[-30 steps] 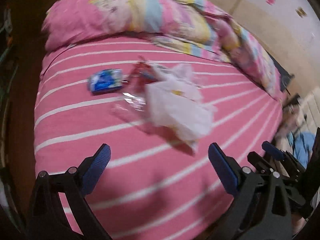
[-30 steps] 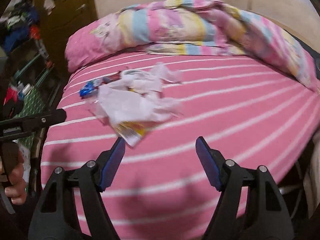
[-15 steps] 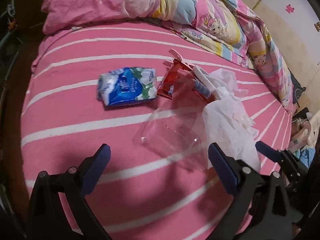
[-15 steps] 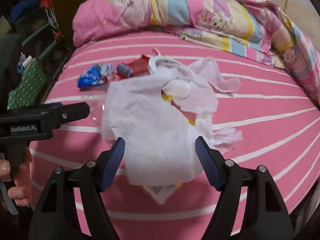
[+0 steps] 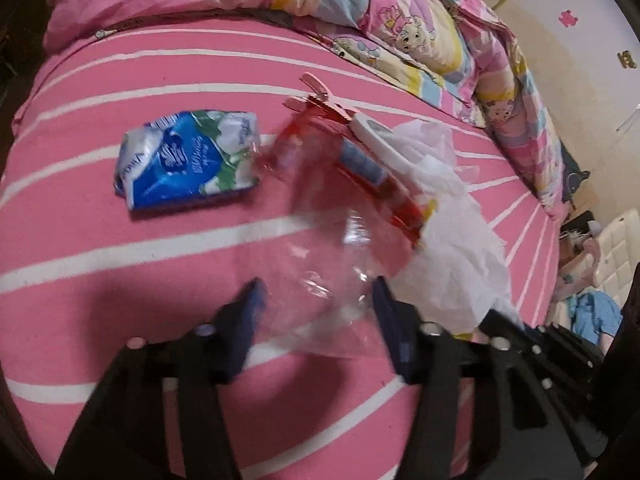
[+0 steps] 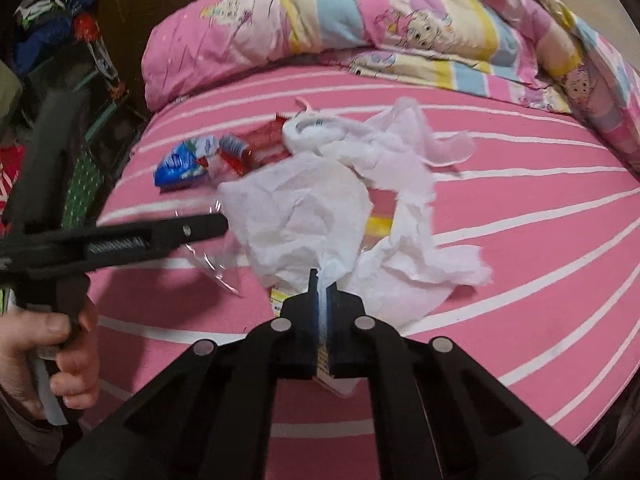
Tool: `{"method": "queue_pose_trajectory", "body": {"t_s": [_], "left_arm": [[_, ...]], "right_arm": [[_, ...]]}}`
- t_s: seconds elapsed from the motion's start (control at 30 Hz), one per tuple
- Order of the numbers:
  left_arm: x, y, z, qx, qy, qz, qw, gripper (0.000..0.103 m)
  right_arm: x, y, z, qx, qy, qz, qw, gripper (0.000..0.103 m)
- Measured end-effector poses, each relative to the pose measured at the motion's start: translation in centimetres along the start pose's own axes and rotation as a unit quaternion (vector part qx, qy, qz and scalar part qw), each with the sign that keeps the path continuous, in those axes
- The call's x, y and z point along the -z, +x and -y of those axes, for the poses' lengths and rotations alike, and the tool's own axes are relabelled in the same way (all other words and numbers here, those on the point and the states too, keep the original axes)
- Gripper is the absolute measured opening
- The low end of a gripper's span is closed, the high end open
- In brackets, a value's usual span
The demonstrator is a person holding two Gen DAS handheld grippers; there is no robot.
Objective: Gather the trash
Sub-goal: 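Grasp the white tissue with the right gripper while the left gripper grasps the clear plastic bag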
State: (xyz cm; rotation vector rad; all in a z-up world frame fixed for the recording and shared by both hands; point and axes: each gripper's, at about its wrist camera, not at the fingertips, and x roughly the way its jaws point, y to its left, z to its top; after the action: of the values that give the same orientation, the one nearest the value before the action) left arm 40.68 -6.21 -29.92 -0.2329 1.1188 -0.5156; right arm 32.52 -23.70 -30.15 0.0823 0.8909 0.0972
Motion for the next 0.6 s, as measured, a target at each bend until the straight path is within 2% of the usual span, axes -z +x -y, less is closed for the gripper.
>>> {"method": "queue_pose_trajectory", "body": {"t_s": [0.07, 0.17, 0.47, 0.6], "left_arm": [[0.4, -0.5, 0.1, 0.008, -0.001, 0.003, 1.0000, 0.036], [1.2, -2.0, 0.5, 0.013, 0.000, 0.013, 0.9998, 0.030], [3.0, -7.5, 1.8, 0.018, 0.001, 0.033, 0.9993, 0.027], [4.0, -9.2, 1.8, 0.032, -0.007, 0.023, 0.9992, 0.026]], "right_arm": [[-0.1, -1.2, 0.2, 0.000, 0.002, 0.012, 1.000, 0.003], [-0.2, -3.0, 0.5, -0.003, 0.003, 0.026, 1.000, 0.003], [0.4, -8.4, 1.8, -0.014, 0.018, 0.060, 0.998, 0.003], [1.2, -10.5, 2.3, -0.018, 0.030, 0.064, 0.997, 0.003]]}}
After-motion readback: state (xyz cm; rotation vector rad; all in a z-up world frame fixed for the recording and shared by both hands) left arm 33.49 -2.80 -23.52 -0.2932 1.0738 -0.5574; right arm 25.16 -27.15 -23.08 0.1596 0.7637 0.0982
